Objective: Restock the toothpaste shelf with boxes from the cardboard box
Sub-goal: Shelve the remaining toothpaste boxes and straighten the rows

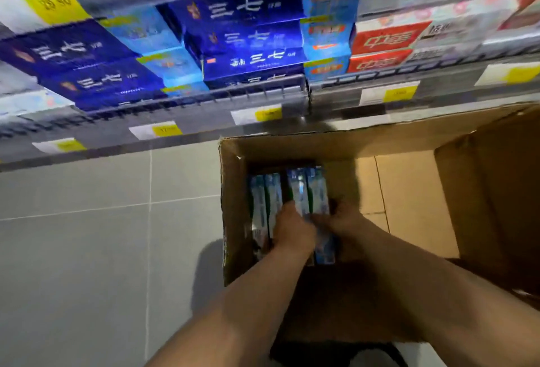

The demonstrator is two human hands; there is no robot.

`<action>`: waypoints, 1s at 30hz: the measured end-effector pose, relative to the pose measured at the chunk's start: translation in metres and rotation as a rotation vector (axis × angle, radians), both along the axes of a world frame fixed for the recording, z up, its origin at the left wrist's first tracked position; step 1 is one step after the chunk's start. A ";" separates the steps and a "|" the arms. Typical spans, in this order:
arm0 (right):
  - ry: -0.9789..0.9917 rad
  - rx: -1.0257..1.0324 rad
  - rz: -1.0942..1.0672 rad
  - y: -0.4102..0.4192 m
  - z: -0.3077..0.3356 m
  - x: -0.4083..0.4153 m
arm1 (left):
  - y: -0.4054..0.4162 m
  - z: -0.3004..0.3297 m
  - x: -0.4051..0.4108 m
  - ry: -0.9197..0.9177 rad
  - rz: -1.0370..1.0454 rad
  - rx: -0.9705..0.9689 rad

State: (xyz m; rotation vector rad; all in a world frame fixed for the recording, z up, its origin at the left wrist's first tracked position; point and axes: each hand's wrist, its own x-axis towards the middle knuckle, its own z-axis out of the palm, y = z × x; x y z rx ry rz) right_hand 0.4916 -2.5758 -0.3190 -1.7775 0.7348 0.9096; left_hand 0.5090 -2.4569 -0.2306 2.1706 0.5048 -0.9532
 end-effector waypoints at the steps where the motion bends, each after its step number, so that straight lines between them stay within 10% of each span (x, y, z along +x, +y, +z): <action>1: -0.001 0.014 0.001 -0.002 -0.011 -0.002 | 0.000 -0.007 0.000 -0.026 -0.015 0.027; 16: 0.013 -0.022 -0.110 -0.053 0.079 0.001 | -0.018 -0.008 -0.002 0.117 -0.114 0.035; 22: -0.025 0.113 -0.472 -0.051 0.197 -0.008 | -0.011 0.108 -0.009 0.168 0.068 -0.066; 30: -0.150 0.196 -0.292 -0.019 0.448 0.008 | 0.025 0.344 0.007 -0.132 0.144 -0.177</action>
